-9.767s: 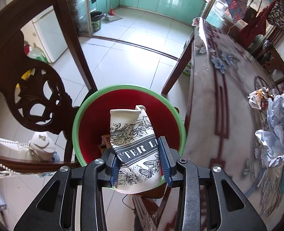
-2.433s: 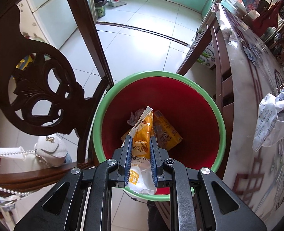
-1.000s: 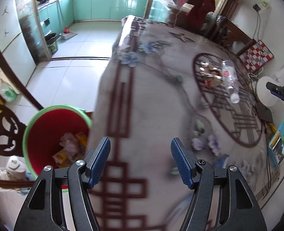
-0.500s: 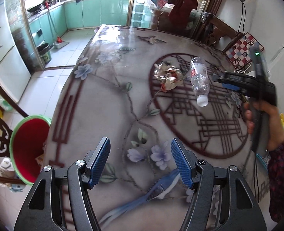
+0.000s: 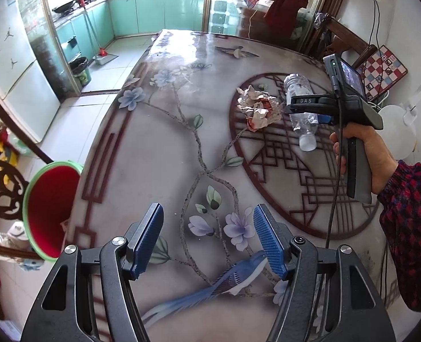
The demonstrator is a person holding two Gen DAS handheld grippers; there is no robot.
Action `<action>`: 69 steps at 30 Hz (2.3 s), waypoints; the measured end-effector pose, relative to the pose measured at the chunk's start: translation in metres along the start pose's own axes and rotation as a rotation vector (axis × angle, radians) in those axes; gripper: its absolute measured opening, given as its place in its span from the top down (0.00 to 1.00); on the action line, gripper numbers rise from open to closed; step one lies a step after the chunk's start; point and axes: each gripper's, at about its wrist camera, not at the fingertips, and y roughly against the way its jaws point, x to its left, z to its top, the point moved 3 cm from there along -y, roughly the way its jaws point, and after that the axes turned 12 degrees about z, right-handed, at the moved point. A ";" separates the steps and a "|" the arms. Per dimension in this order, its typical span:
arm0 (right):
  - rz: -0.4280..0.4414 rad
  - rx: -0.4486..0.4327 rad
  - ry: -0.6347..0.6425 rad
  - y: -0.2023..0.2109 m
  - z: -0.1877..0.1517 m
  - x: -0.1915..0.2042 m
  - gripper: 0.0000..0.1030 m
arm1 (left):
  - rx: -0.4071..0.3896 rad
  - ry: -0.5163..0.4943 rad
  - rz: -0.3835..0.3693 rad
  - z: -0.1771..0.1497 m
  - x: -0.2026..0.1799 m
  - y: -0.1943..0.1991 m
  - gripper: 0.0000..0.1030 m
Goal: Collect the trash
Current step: 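Grasp the clear water bottle with the right gripper while the left grasps crumpled brown paper, then carry the water bottle and brown paper over the red bin with both grippers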
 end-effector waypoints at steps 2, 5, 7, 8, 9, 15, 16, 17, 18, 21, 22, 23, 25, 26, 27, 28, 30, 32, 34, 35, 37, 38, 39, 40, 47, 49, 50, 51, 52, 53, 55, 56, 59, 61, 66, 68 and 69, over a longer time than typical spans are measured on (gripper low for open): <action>0.037 -0.002 0.000 0.001 0.001 0.000 0.55 | -0.003 0.009 0.005 0.003 0.001 -0.001 0.37; 0.117 -0.033 -0.021 0.016 -0.005 -0.001 0.56 | -0.010 0.014 0.004 0.011 -0.001 -0.004 0.37; 0.142 -0.066 -0.018 0.032 -0.012 -0.002 0.56 | -0.023 0.001 -0.001 0.020 -0.007 -0.009 0.37; 0.154 -0.087 -0.014 0.044 -0.016 -0.001 0.56 | -0.028 -0.010 -0.001 0.025 -0.010 -0.012 0.37; 0.156 -0.099 -0.008 0.051 -0.020 -0.001 0.56 | -0.032 -0.026 -0.003 0.033 -0.017 -0.018 0.37; 0.145 -0.151 0.012 0.087 -0.042 0.010 0.56 | -0.014 0.013 -0.066 0.087 -0.055 -0.062 0.37; 0.143 -0.158 0.012 0.091 -0.045 0.010 0.56 | -0.013 0.018 -0.064 0.096 -0.063 -0.070 0.37; 0.141 -0.163 0.013 0.096 -0.048 0.010 0.56 | -0.013 0.019 -0.052 0.107 -0.071 -0.080 0.37; 0.138 -0.166 0.015 0.098 -0.051 0.012 0.56 | -0.010 0.019 -0.041 0.114 -0.079 -0.087 0.37; 0.130 -0.172 0.021 0.113 -0.057 0.006 0.56 | 0.009 0.022 -0.046 0.133 -0.099 -0.105 0.37; 0.127 -0.178 0.020 0.117 -0.058 0.005 0.56 | 0.018 0.020 -0.041 0.137 -0.104 -0.110 0.37; 0.124 -0.182 0.018 0.120 -0.057 0.005 0.56 | 0.022 0.020 -0.033 0.140 -0.107 -0.114 0.37; 0.112 -0.188 0.023 0.128 -0.055 0.001 0.55 | 0.038 0.021 -0.016 0.144 -0.112 -0.124 0.37; 0.107 -0.193 0.028 0.130 -0.055 -0.001 0.55 | 0.052 0.027 -0.017 0.144 -0.114 -0.128 0.37; 0.098 -0.202 0.037 0.134 -0.054 0.000 0.55 | 0.065 0.038 -0.032 0.144 -0.115 -0.132 0.37; 0.089 -0.213 0.046 0.138 -0.053 0.000 0.55 | 0.079 0.054 -0.050 0.144 -0.115 -0.136 0.37; 0.077 -0.226 0.058 0.142 -0.053 0.001 0.55 | 0.100 0.078 -0.065 0.143 -0.115 -0.143 0.37; 0.080 -0.230 0.056 0.145 -0.052 0.000 0.55 | 0.106 0.084 -0.066 0.141 -0.116 -0.145 0.37; 0.085 -0.231 0.049 0.146 -0.052 -0.001 0.55 | 0.103 0.070 -0.055 0.142 -0.119 -0.145 0.37; 0.086 -0.229 0.047 0.145 -0.051 -0.002 0.55 | 0.099 0.062 -0.054 0.142 -0.119 -0.144 0.37; 0.083 -0.229 0.042 0.144 -0.050 -0.003 0.55 | 0.087 0.037 -0.053 0.141 -0.121 -0.143 0.37; 0.082 -0.227 0.042 0.143 -0.050 -0.003 0.55 | 0.080 0.024 -0.049 0.140 -0.121 -0.142 0.37; 0.080 -0.225 0.044 0.143 -0.051 -0.003 0.55 | 0.079 0.018 -0.045 0.140 -0.121 -0.142 0.37; 0.080 -0.224 0.045 0.143 -0.051 -0.002 0.55 | 0.082 0.016 -0.046 0.139 -0.120 -0.142 0.37; 0.086 -0.224 0.055 0.141 -0.047 0.003 0.55 | 0.083 0.000 -0.054 0.136 -0.115 -0.141 0.50; 0.082 -0.226 0.059 0.142 -0.046 0.004 0.55 | 0.064 -0.043 -0.046 0.135 -0.117 -0.138 0.60; 0.082 -0.227 0.058 0.142 -0.046 0.004 0.55 | 0.061 -0.060 -0.050 0.135 -0.117 -0.136 0.66; 0.083 -0.226 0.059 0.142 -0.046 0.005 0.55 | 0.058 -0.072 -0.048 0.134 -0.117 -0.134 0.69; 0.083 -0.226 0.059 0.142 -0.046 0.005 0.55 | 0.052 -0.078 -0.050 0.134 -0.116 -0.131 0.71; 0.084 -0.227 0.060 0.143 -0.046 0.006 0.55 | 0.046 -0.084 -0.054 0.133 -0.115 -0.128 0.71; 0.089 -0.230 0.060 0.145 -0.046 0.006 0.55 | 0.021 -0.102 -0.048 0.130 -0.112 -0.121 0.72; 0.089 -0.231 0.060 0.146 -0.046 0.008 0.55 | 0.007 -0.115 -0.044 0.128 -0.111 -0.116 0.72; 0.089 -0.238 0.061 0.149 -0.048 0.010 0.55 | -0.021 -0.137 -0.033 0.120 -0.106 -0.103 0.72; 0.091 -0.240 0.058 0.150 -0.050 0.011 0.55 | -0.050 -0.143 -0.018 0.112 -0.097 -0.090 0.71; 0.093 -0.235 0.068 0.154 -0.055 0.018 0.55 | -0.069 -0.124 -0.013 0.092 -0.075 -0.064 0.71; 0.097 -0.234 0.074 0.157 -0.058 0.022 0.55 | -0.071 -0.114 -0.016 0.084 -0.066 -0.054 0.71; 0.098 -0.234 0.080 0.158 -0.060 0.025 0.55 | -0.072 -0.105 -0.015 0.080 -0.061 -0.050 0.71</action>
